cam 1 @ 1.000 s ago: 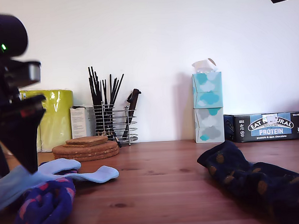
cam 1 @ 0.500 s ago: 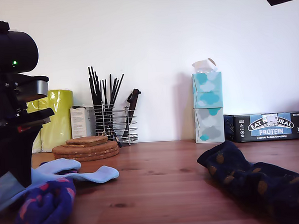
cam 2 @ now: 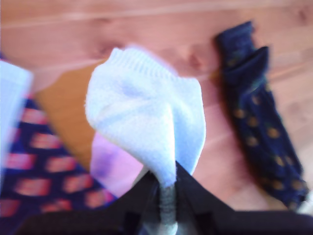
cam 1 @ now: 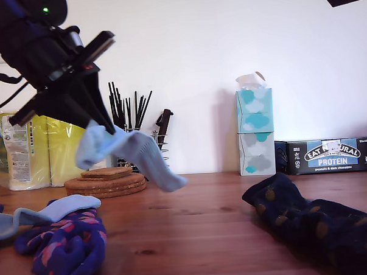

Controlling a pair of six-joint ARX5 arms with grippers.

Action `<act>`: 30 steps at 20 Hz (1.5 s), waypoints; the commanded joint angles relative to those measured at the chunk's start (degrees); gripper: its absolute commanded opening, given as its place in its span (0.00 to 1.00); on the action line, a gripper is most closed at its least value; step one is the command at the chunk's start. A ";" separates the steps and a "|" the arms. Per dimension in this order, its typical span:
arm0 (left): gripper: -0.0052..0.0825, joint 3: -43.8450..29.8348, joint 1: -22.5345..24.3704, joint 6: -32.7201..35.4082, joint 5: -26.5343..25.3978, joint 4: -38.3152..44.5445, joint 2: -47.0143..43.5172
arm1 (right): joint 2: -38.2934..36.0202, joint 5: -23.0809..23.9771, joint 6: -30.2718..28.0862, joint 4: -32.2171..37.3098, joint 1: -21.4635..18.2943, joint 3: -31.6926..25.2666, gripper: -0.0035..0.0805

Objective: Pair up the socks based on colour and pattern, by placing each sock on top of its pair

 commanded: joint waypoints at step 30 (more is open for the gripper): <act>0.03 -0.98 -18.53 35.63 -2.10 19.74 13.16 | -0.02 -0.48 -0.09 1.44 0.24 -1.18 0.03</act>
